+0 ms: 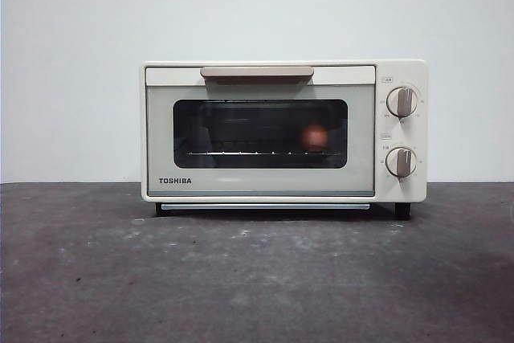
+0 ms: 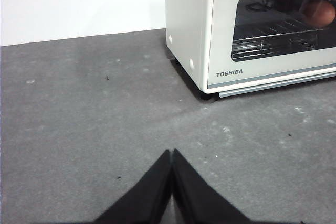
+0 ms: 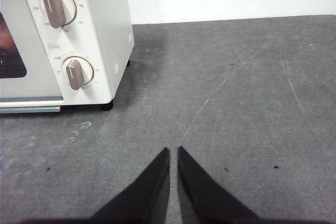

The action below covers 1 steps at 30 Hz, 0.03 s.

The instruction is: Eggoven

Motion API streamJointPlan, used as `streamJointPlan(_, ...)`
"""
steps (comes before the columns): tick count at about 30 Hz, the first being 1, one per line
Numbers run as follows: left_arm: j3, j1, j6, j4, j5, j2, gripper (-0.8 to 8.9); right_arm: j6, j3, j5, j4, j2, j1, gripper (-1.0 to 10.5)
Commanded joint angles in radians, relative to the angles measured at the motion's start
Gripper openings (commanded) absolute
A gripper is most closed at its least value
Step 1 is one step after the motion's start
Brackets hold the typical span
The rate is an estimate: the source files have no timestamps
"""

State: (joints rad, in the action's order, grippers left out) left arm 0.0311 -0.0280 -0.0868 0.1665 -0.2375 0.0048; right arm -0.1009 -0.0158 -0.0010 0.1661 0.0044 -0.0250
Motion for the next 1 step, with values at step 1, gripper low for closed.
streamJointPlan(1,-0.028,0.002,0.005,-0.005,0.0,-0.002,0.08,0.008,0.005,0.002,-0.008,-0.001,0.001,0.0)
